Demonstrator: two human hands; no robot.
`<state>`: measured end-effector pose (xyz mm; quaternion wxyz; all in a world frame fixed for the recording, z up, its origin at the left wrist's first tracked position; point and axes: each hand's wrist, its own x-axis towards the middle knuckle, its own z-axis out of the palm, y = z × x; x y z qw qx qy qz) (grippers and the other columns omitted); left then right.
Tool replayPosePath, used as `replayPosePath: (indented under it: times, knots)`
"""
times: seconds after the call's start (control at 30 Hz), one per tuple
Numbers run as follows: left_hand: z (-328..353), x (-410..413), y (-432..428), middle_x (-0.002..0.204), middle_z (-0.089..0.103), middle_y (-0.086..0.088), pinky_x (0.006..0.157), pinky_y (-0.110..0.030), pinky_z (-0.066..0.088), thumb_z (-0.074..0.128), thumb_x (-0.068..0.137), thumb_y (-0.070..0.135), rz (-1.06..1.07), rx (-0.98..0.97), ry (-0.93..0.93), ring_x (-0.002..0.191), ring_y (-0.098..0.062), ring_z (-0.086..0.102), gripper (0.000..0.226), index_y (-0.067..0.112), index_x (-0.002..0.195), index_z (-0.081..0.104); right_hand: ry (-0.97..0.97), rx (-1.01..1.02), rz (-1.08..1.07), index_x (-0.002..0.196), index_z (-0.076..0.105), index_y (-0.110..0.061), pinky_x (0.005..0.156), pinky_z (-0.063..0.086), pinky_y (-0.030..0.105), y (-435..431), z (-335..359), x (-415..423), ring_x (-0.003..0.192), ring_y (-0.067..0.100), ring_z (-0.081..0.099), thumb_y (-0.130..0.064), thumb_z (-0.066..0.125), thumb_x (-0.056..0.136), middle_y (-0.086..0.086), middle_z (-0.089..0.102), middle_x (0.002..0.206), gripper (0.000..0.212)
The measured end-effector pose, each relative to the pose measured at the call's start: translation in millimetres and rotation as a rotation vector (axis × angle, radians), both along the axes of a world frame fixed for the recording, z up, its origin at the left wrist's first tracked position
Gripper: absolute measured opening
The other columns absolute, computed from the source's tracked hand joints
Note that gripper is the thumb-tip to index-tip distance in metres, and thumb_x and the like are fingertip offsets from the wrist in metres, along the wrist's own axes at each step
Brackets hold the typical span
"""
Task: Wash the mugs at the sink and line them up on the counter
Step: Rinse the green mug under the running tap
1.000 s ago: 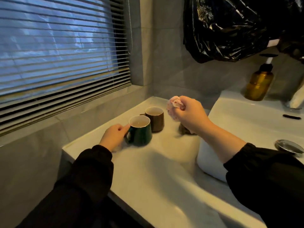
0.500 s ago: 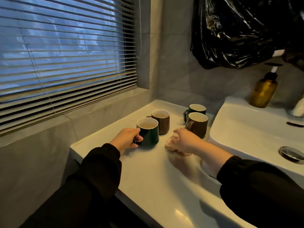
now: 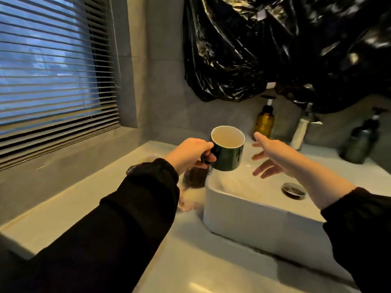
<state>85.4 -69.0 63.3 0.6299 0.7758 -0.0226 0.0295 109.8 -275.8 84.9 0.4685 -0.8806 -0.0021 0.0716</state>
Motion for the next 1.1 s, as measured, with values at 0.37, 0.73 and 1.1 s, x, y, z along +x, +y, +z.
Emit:
replayPosePath:
  times: [0.37, 0.73, 1.1]
  knots:
    - [-21.4, 73.7, -149.8, 0.094, 0.068, -0.008, 0.088, -0.037, 0.05, 0.048, 0.096, 0.019, -0.411, 0.432, -0.161, 0.092, -0.022, 0.061, 0.022, 0.007, 0.09, 0.066, 0.344, 0.606, -0.21, 0.132, 0.041, -0.017, 0.075, 0.059, 0.042, -141.3, -26.4, 34.9, 0.099, 0.04, 0.066, -0.073, 0.045, 0.083, 0.022, 0.058, 0.123, 0.074]
    - [-43.4, 135.9, -187.8, 0.111, 0.059, -0.007, 0.084, -0.027, 0.042, 0.054, 0.094, 0.024, -0.385, 1.134, -0.578, 0.098, -0.022, 0.054, 0.021, 0.013, 0.11, 0.063, 0.143, 0.62, -0.172, 0.127, 0.049, -0.018, 0.085, 0.053, 0.042, -172.9, -53.7, 89.6, 0.111, 0.029, 0.059, -0.043, 0.06, 0.089, 0.012, 0.062, 0.122, 0.046]
    - [-59.0, 161.8, -185.4, 0.111, 0.07, -0.002, 0.094, -0.036, 0.047, 0.059, 0.091, 0.032, -0.318, 1.378, -1.095, 0.108, -0.024, 0.058, 0.034, 0.014, 0.119, 0.067, -0.125, 0.564, -0.106, 0.138, 0.034, -0.022, 0.093, 0.052, 0.045, -171.3, -51.1, 92.0, 0.106, 0.029, 0.063, -0.005, 0.074, 0.077, 0.012, 0.055, 0.123, 0.075]
